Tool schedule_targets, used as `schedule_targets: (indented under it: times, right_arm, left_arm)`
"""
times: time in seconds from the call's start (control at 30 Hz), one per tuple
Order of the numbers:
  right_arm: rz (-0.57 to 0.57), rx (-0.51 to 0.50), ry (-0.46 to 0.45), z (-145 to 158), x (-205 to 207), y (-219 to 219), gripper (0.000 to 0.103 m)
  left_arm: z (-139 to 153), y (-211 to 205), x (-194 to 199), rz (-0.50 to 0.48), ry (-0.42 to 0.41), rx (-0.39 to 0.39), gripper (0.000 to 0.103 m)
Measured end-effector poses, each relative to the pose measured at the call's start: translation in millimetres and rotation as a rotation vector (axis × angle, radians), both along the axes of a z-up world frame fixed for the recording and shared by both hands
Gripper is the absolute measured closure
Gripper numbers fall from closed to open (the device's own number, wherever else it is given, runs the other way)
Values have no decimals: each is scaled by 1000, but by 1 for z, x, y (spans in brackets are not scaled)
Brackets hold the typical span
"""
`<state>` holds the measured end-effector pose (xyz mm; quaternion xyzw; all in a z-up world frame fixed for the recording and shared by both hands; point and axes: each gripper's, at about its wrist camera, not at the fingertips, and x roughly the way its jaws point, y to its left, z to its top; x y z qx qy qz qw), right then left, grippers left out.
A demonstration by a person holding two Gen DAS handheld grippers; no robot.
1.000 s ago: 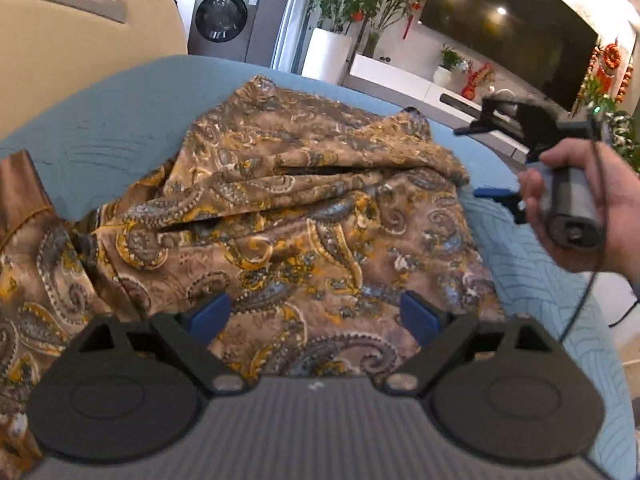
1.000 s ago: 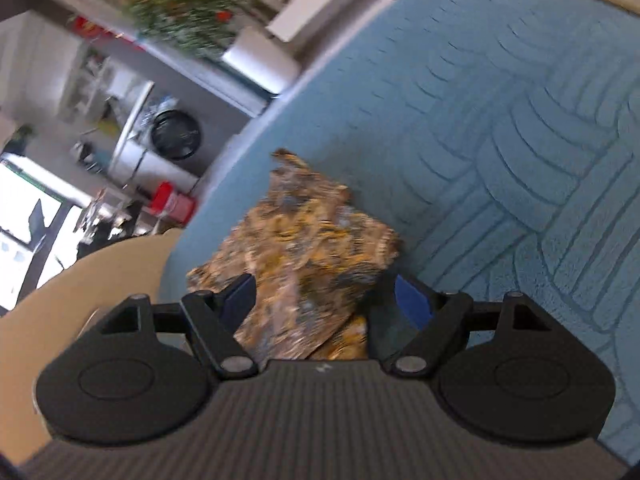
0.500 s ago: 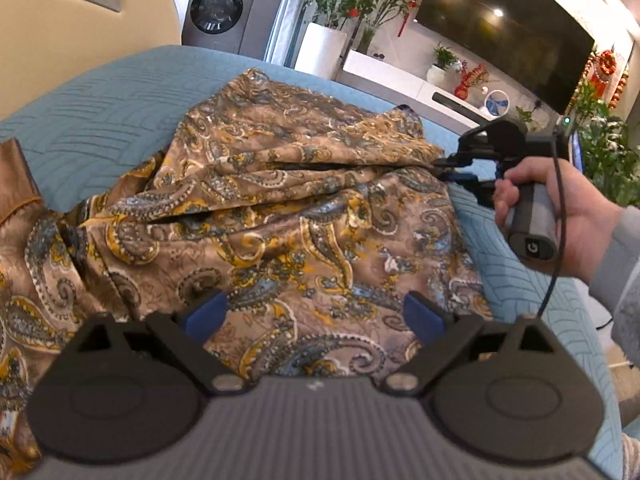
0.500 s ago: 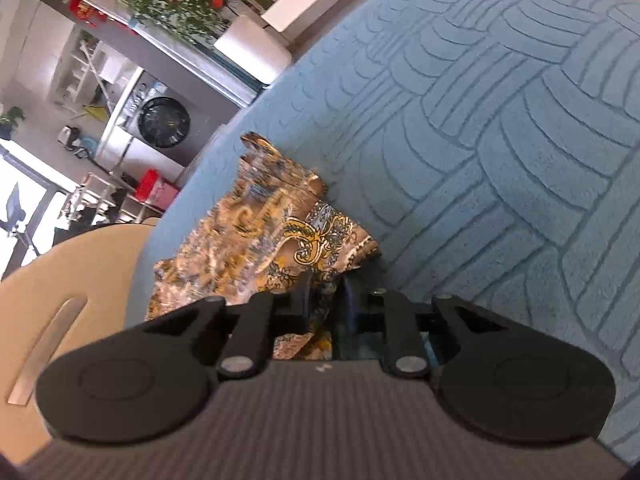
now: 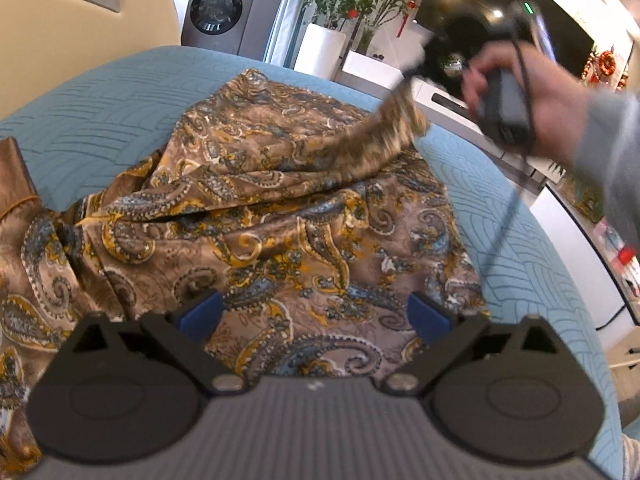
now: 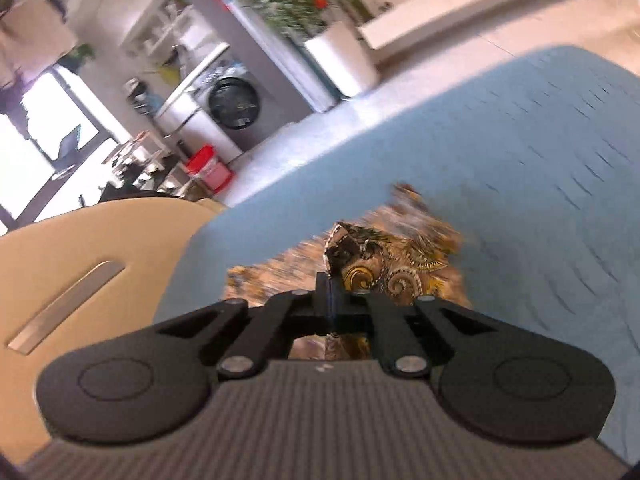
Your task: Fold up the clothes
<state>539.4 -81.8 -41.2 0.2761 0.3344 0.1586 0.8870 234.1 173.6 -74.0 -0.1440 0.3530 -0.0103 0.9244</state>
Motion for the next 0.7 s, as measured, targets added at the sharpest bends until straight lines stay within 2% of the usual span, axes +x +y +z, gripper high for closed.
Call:
schedule_targets:
  times: [0.17,0.37,0.57,0.7]
  right_arm:
    - [59,-44,-70,38,24,49,100]
    - [122,-128,-97,52,57,105,100]
    - [182,-201,-87,42,83,155,100]
    - [224,-232,-69,23,94,185,100]
  left_arm:
    - [-3,-1,-1,-4,-11,5,1]
    - [-4,-5,-1,2,-20,17,0]
    - [-6,-8,-2,21,-35,10,0]
    - [-5,-9,-3,35,-41,-3,0]
